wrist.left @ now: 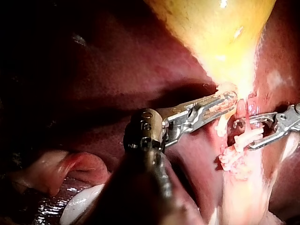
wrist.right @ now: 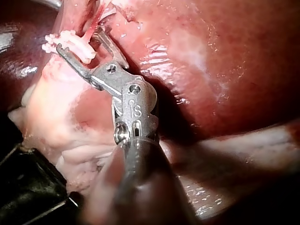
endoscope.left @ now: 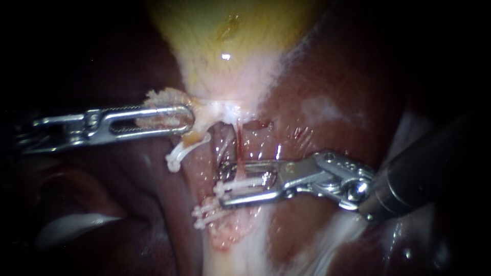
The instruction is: Going back second clip right tube
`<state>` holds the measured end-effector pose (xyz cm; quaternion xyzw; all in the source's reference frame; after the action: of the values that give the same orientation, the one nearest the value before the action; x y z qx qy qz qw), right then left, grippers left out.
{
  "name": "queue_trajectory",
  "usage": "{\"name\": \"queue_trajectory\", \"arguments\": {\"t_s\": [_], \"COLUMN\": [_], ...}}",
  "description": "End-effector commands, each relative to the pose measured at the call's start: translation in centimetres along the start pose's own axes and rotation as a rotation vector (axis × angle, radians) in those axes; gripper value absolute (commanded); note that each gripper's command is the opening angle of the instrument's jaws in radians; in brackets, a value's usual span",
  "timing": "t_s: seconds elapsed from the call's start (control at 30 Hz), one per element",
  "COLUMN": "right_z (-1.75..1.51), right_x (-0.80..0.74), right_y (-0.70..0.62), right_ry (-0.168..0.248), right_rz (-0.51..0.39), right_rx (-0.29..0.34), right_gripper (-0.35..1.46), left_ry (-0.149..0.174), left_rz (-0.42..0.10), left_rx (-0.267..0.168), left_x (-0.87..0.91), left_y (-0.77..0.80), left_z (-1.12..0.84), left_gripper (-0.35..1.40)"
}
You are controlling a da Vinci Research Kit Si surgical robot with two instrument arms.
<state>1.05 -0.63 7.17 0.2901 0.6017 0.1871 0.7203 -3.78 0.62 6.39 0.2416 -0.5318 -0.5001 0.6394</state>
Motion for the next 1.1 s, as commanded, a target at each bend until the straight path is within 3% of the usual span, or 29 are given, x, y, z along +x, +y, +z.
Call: {"name": "queue_trajectory", "arguments": {"t_s": [0.03,0.27,0.57,0.8,1.1], "right_z": [-0.05,-0.48,-1.06,-1.25,-1.26], "right_x": [0.01,0.13,0.55,0.82,0.86], "right_y": [-0.01,-0.04,-0.16,-0.28,-0.33], "right_ry": [-0.002,-0.012,-0.026,-0.045,-0.051], "right_rz": [-0.027,-0.131,-0.231,-0.282,-0.286], "right_rx": [-0.001,-0.021,-0.013,-0.011,-0.011], "right_gripper": [0.5,0.5,0.5,0.5,0.5], "left_ry": [0.0,0.0,0.0,-0.001,-0.003], "left_rz": [0.0,0.0,0.0,0.001,0.003], "left_rx": [0.0,0.0,0.0,-0.001,-0.003], "left_x": [0.0,0.0,0.0,0.01,0.05], "left_y": [0.0,0.0,0.0,0.0,0.05], "left_z": [0.0,0.0,0.0,0.02,0.1], "left_gripper": [-0.35,-0.35,-0.35,-0.35,-0.35]}}
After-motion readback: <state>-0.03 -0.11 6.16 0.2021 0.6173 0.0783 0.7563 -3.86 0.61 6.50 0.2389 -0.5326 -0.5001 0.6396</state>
